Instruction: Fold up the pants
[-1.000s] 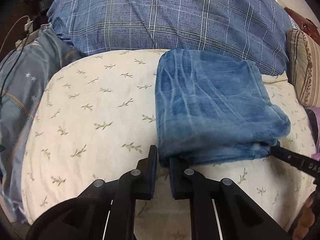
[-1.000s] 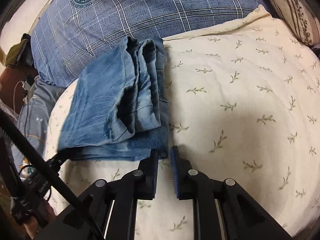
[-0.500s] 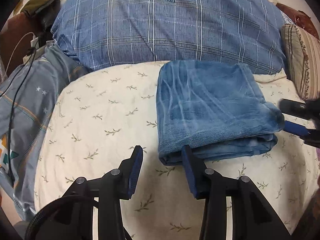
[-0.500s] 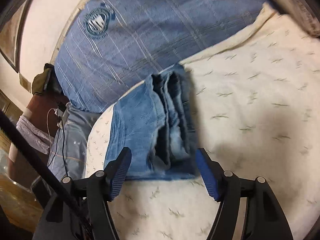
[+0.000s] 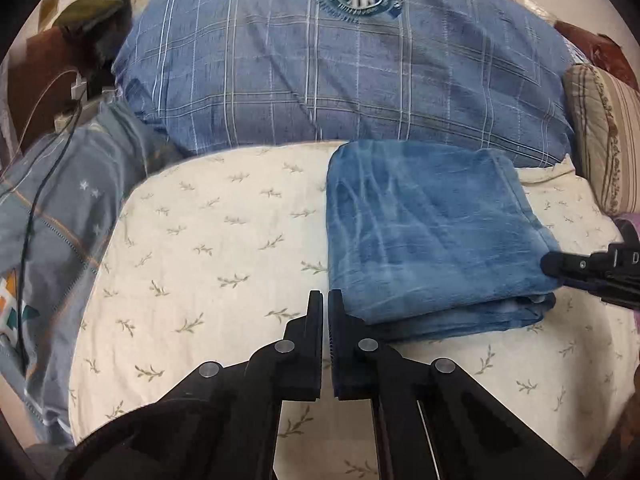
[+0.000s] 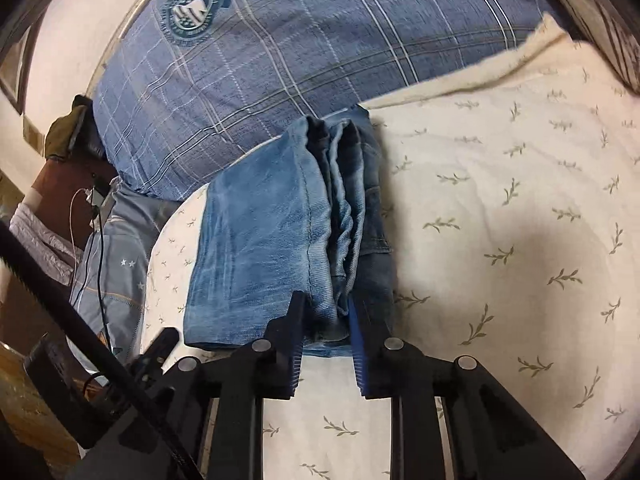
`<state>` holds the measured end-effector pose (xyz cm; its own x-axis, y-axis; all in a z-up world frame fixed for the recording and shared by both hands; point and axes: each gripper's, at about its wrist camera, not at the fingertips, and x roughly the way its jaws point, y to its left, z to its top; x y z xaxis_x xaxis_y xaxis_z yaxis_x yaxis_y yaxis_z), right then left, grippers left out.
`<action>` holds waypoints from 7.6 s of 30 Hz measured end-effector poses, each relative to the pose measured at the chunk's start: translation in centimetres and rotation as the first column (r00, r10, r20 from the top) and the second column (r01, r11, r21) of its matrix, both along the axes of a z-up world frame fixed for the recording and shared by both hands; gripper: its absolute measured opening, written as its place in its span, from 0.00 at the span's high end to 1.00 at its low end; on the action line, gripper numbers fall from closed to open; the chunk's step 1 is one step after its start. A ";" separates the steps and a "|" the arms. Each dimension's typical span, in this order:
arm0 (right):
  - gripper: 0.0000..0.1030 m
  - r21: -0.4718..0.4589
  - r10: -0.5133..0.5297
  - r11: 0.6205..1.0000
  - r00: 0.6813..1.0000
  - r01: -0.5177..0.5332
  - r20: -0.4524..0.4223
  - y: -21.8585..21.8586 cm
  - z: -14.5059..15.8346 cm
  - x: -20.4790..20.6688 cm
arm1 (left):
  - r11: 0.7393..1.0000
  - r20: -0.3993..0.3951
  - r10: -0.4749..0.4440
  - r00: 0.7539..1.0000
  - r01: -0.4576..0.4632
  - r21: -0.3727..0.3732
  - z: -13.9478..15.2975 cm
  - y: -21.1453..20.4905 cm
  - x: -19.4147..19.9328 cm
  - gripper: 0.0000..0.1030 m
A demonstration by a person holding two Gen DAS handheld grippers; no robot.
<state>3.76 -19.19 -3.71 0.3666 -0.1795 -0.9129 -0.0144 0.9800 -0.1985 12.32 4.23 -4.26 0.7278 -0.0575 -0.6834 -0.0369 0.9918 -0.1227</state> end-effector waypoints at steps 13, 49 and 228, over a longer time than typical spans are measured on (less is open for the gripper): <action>0.59 0.088 -0.065 0.994 0.998 0.064 0.007 -1.6 0.0 -0.1 | 0.992 -0.102 -0.123 0.987 0.124 0.004 -1.3 -1.7 0.1 0.59; 0.47 0.126 0.066 0.990 0.998 -0.062 -0.024 -1.1 -0.1 12.0 | 0.836 -0.197 -0.134 0.971 0.004 -0.548 -0.8 6.6 19.1 0.48; 0.29 -0.381 0.251 0.907 0.958 -0.181 0.141 6.2 1.2 -12.3 | 0.998 0.128 0.056 0.990 -0.056 -0.003 3.1 0.2 -12.5 0.29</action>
